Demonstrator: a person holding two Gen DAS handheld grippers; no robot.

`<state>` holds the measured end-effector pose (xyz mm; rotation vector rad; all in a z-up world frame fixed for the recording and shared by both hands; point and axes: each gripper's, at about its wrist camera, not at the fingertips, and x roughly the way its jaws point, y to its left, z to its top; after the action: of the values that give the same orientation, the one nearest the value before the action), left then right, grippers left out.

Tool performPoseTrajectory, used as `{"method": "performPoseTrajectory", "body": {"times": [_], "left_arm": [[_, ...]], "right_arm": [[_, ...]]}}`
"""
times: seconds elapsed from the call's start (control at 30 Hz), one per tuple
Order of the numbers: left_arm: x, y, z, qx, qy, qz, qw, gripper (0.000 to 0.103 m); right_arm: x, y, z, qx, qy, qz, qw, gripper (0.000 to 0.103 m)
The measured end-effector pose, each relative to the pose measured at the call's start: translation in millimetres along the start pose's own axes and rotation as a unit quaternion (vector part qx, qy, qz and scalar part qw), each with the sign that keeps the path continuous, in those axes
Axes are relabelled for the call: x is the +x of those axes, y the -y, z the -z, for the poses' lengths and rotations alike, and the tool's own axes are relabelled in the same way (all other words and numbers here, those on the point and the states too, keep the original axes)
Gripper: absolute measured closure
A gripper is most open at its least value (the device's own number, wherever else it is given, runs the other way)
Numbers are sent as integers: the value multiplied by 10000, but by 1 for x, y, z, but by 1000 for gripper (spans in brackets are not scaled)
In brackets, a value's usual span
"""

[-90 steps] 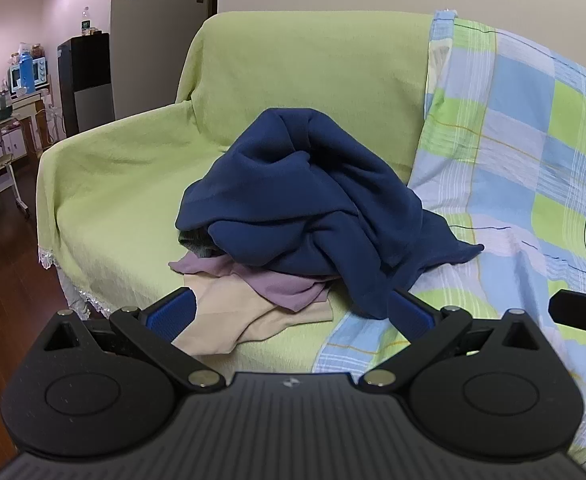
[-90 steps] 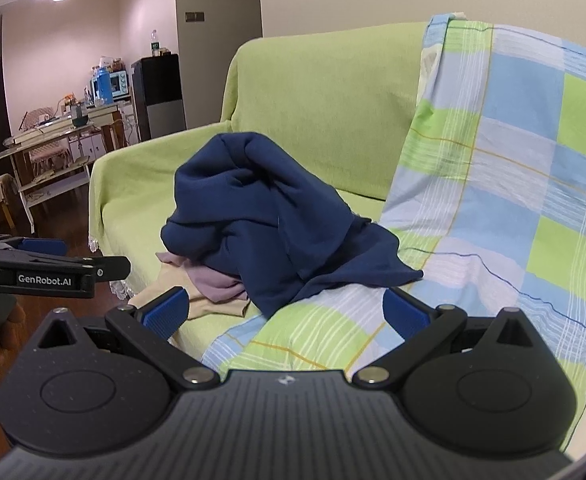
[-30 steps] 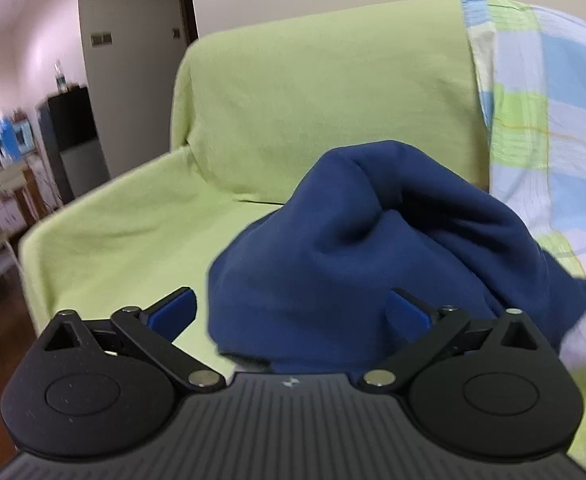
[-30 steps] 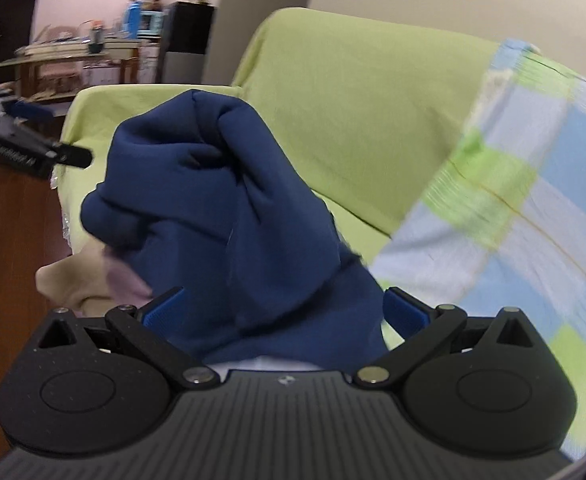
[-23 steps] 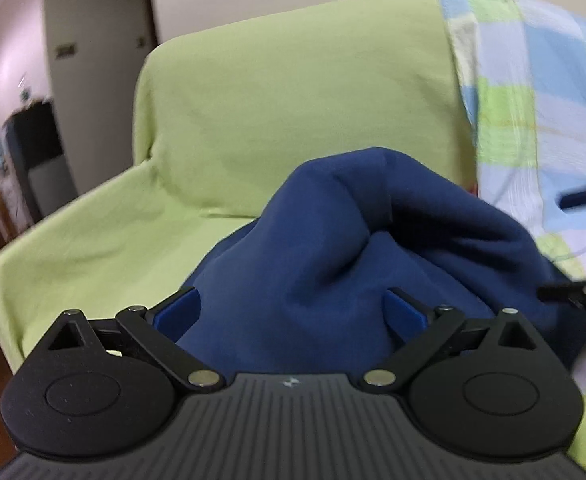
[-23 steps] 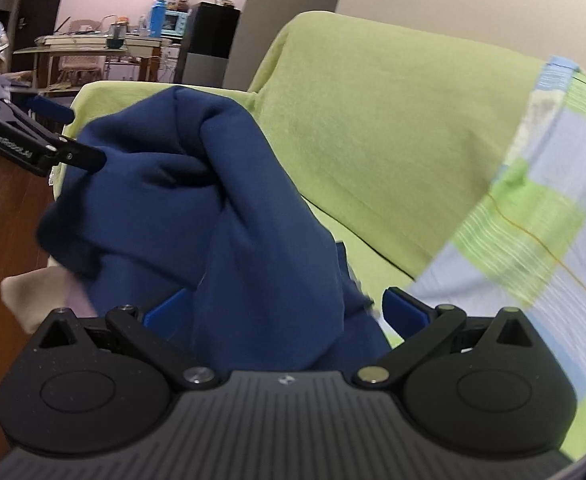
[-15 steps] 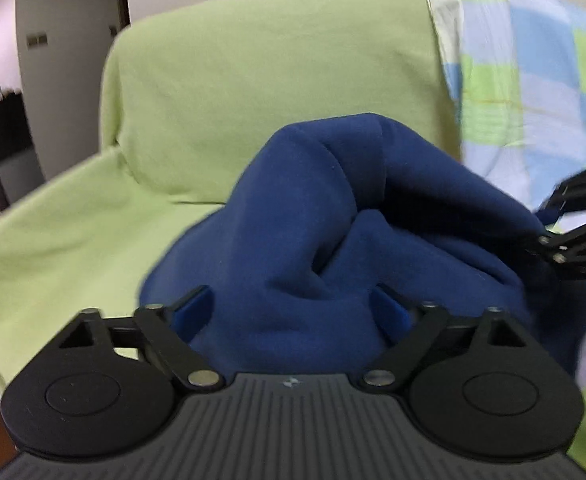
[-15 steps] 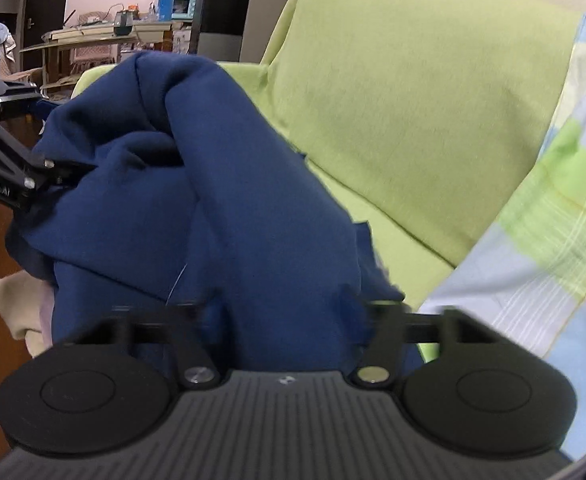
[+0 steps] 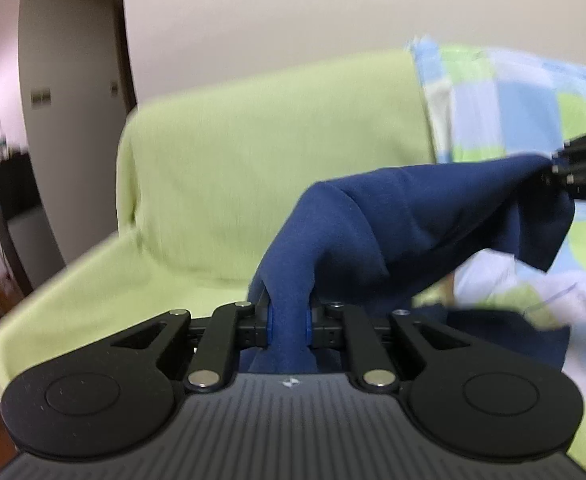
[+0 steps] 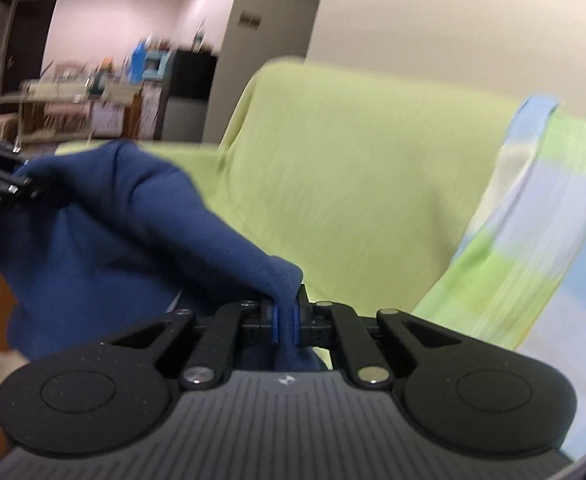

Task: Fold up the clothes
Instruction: 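Lift the navy top with both grippers and spread it over the sheet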

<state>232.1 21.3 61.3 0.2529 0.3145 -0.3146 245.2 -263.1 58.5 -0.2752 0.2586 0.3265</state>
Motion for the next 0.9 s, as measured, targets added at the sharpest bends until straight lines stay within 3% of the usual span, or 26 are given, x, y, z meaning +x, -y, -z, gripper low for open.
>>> {"method": "performPoseTrajectory", "body": {"times": [0.07,0.23,0.4,0.47,0.6,0.77,0.9], "left_arm": [[-22,10,-22,87,288,129,9995,91],[-81,49,-67,305,962,731,9922,91],[-113,124,-104,506,1251,1974,9710,91],[-106,157,-114,584,1176,2413,9615,91],[-67,241,-134,759,890,3303,9366,90],[-6,345,-171,942,799,3831,9154,91],[0,391,-217,960,1194,3863,9096,91]], "right_arm": [[-19,10,-13,15,189,107,9998,99],[-131,38,-45,-276,732,662,9947,99],[-259,73,-35,-155,825,1454,9858,99],[-310,94,-24,-25,696,1844,9804,99],[-371,134,4,225,401,2504,9671,99],[-406,185,32,380,182,3227,9455,99],[-416,233,34,391,357,3710,9271,99]]}}
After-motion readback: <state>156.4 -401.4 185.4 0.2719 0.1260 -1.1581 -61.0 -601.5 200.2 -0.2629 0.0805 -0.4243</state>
